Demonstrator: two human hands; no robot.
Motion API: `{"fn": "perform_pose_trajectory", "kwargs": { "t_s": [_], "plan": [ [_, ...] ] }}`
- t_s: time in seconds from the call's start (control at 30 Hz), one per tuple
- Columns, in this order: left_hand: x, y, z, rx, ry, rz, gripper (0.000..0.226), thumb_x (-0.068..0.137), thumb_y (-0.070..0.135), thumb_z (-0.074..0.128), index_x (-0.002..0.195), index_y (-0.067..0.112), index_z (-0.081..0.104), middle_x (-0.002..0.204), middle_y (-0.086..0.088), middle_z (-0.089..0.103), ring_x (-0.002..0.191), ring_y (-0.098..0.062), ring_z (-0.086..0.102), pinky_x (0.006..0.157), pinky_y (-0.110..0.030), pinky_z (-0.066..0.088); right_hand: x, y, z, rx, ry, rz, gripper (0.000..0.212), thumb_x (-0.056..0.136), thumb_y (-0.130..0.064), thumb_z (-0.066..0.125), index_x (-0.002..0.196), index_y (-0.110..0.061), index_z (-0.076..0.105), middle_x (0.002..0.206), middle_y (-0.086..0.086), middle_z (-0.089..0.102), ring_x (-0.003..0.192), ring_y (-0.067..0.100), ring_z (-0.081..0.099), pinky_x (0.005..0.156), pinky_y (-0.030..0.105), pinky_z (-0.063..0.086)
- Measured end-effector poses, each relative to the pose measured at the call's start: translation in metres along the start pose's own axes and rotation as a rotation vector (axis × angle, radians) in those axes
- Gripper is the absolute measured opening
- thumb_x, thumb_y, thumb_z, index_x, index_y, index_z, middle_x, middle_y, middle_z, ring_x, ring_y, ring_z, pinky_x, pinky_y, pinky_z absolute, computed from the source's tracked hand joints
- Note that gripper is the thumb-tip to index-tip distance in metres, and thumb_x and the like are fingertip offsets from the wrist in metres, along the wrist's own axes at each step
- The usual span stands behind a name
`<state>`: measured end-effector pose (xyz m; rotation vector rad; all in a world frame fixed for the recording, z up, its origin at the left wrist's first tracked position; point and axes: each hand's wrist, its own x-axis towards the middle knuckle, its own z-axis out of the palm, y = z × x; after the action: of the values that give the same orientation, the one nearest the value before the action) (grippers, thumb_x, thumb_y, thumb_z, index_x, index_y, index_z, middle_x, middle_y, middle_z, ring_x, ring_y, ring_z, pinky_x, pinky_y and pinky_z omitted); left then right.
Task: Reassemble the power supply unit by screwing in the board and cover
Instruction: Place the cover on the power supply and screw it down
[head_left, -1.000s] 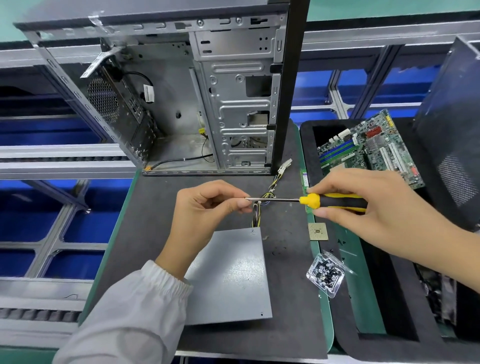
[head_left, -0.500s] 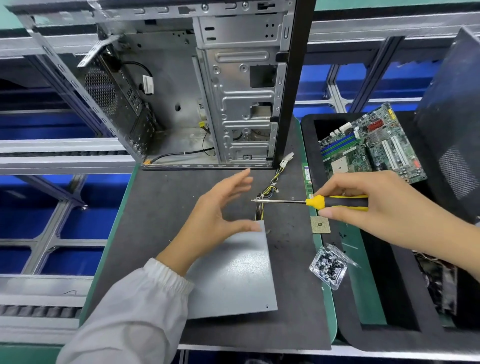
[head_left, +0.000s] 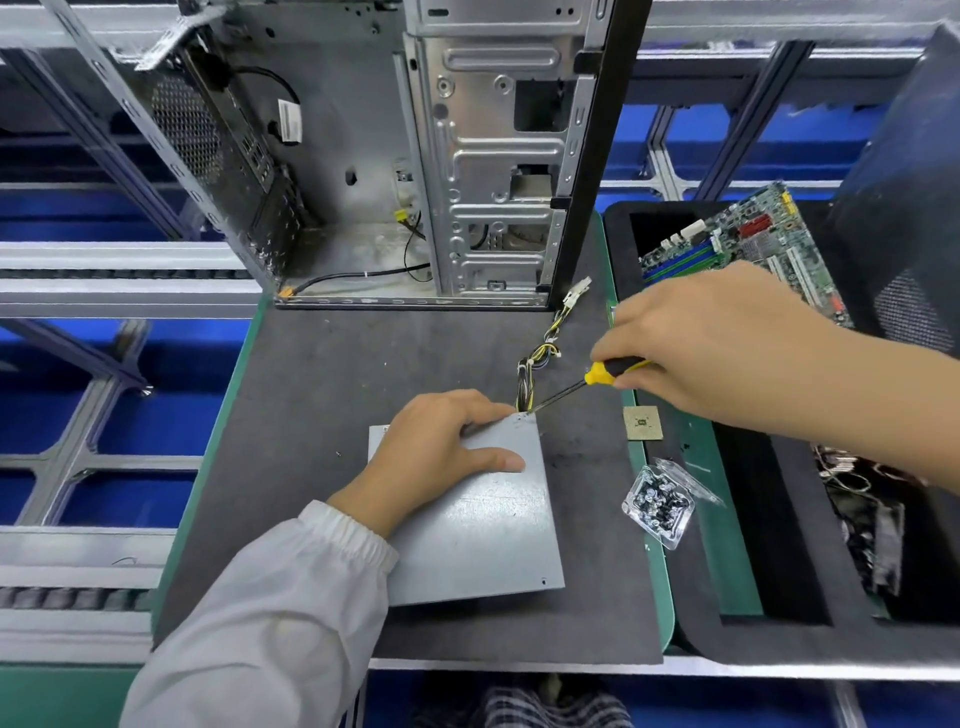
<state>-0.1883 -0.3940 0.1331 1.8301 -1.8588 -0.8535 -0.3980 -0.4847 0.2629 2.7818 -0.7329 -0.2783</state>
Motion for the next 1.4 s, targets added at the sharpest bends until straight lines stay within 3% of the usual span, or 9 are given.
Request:
{"fn": "perform_pose_trajectory", "kwargs": {
  "t_s": [0.33,0.4,0.47,0.53,0.6,0.67,0.77,0.93,1.4],
  "plan": [
    [-0.001,0.000,-0.002,0.062,-0.021,0.019,0.055,0.076,0.054,0.075,0.127,0.036,0.064,0.115,0.021,0.063,0.103,-0.005,0.059,0.083,-0.023,0.038,0.017,-0.005,-0.005,-0.121,-0.027,-0.073,0.018,0.094,-0.042,0.047,0.106,-0.035,0.059,0.093,-0.011,0.057,0.089,0.019,0.061,0.048,0.025,0.021],
    [-0.005,0.001,-0.002,0.123,-0.045,0.058,0.074,0.072,0.064,0.072,0.137,0.034,0.055,0.124,0.019,0.060,0.115,-0.006,0.055,0.098,-0.023,0.032,0.018,-0.005,-0.005,-0.128,-0.030,-0.077,0.018,0.094,-0.042,0.046,0.106,-0.035,0.059,0.092,-0.012,0.056,0.089,0.018,0.061,0.047,0.024,0.020],
    [-0.013,0.002,0.000,0.257,-0.150,0.075,0.117,0.057,0.086,0.058,0.153,0.023,0.031,0.141,0.012,0.044,0.134,-0.007,0.036,0.120,-0.037,0.010,0.019,-0.005,-0.005,-0.142,-0.033,-0.069,0.017,0.094,-0.042,0.047,0.104,-0.036,0.059,0.089,-0.012,0.053,0.086,0.018,0.060,0.045,0.023,0.018],
    [-0.024,0.003,0.005,0.429,-0.244,0.113,0.153,0.043,0.097,0.051,0.156,0.009,-0.003,0.155,0.003,0.016,0.146,-0.011,0.008,0.120,-0.051,-0.006,0.019,-0.003,-0.006,-0.139,-0.038,-0.055,0.016,0.093,-0.042,0.049,0.104,-0.037,0.060,0.089,-0.012,0.055,0.085,0.018,0.061,0.045,0.023,0.018],
    [-0.031,0.002,0.011,0.517,-0.298,0.151,0.166,0.038,0.096,0.056,0.149,0.003,-0.026,0.160,-0.002,-0.015,0.147,-0.017,-0.022,0.117,-0.057,-0.013,0.019,-0.001,-0.007,-0.127,-0.036,-0.048,0.017,0.093,-0.042,0.049,0.105,-0.037,0.060,0.091,-0.012,0.057,0.085,0.018,0.061,0.045,0.022,0.020],
    [-0.033,0.004,0.016,0.568,-0.311,0.155,0.171,0.036,0.095,0.060,0.144,0.001,-0.033,0.157,-0.008,-0.031,0.142,-0.023,-0.036,0.115,-0.059,-0.015,0.018,-0.001,-0.008,-0.122,-0.039,-0.049,0.017,0.093,-0.044,0.049,0.105,-0.037,0.060,0.092,-0.012,0.058,0.085,0.018,0.062,0.045,0.023,0.021],
    [-0.037,0.009,0.019,0.622,-0.273,0.142,0.164,0.044,0.089,0.063,0.146,0.000,-0.029,0.158,-0.010,-0.025,0.144,-0.028,-0.031,0.116,-0.059,-0.013,0.018,-0.002,-0.007,-0.113,-0.051,-0.059,0.017,0.093,-0.044,0.050,0.103,-0.037,0.060,0.091,-0.012,0.057,0.084,0.019,0.062,0.045,0.023,0.021],
    [-0.042,0.012,0.022,0.673,-0.205,0.170,0.148,0.051,0.082,0.057,0.150,-0.001,-0.014,0.156,-0.011,0.002,0.147,-0.030,-0.004,0.118,-0.058,-0.008,0.019,-0.004,-0.006,-0.109,-0.049,-0.063,0.018,0.092,-0.045,0.051,0.106,-0.037,0.061,0.098,-0.013,0.060,0.088,0.020,0.063,0.049,0.024,0.027],
    [-0.043,0.015,0.023,0.703,-0.180,0.171,0.145,0.051,0.081,0.056,0.152,-0.001,-0.008,0.156,-0.012,0.007,0.146,-0.031,0.004,0.118,-0.057,-0.002,0.026,-0.005,-0.005,-0.139,-0.066,-0.089,0.017,0.092,-0.042,0.053,0.105,-0.035,0.061,0.098,-0.009,0.061,0.090,0.021,0.063,0.051,0.024,0.031]
  ]
}}
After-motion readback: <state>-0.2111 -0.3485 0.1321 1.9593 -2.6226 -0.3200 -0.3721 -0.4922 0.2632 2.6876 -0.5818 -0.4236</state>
